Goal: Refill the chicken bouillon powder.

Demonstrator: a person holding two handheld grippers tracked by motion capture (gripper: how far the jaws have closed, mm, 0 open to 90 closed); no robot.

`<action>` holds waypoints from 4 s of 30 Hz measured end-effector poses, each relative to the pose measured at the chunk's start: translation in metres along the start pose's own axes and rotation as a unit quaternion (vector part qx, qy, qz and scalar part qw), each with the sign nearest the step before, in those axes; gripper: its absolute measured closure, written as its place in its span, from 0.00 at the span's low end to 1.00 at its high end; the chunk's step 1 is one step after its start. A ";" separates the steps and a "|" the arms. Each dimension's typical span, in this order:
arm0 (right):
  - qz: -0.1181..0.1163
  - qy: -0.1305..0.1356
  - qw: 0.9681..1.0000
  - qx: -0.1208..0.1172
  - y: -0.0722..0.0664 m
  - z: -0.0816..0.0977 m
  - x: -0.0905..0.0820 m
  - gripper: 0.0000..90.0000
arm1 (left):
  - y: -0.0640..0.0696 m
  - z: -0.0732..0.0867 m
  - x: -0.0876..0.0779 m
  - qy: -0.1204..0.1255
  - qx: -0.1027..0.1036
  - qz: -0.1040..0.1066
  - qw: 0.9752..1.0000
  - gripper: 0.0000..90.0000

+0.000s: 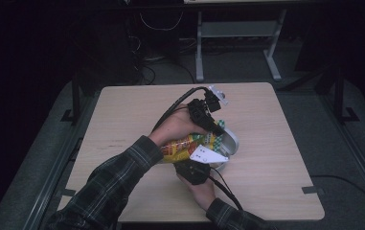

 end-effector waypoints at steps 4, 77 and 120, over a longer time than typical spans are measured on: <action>-0.001 0.002 1.000 0.000 0.000 -0.001 0.000 1.00 | 0.001 0.000 0.000 -0.002 -0.002 -0.001 1.000 0.99; -0.008 0.008 1.000 0.015 -0.001 -0.006 -0.001 1.00 | 0.003 -0.004 0.001 -0.016 -0.004 -0.006 1.000 0.99; -0.008 0.007 1.000 0.020 -0.001 -0.006 -0.001 1.00 | 0.003 -0.004 0.004 -0.021 -0.003 -0.007 1.000 0.99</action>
Point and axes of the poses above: each handheld gripper's, and its own axes: x roughly forward along the jaws, z roughly out of its underside, y roughly to its right, the point moved 9 cm from there along x, roughly forward along the jaws, and after that the axes turned 10 degrees about z, right-handed, at the moved point
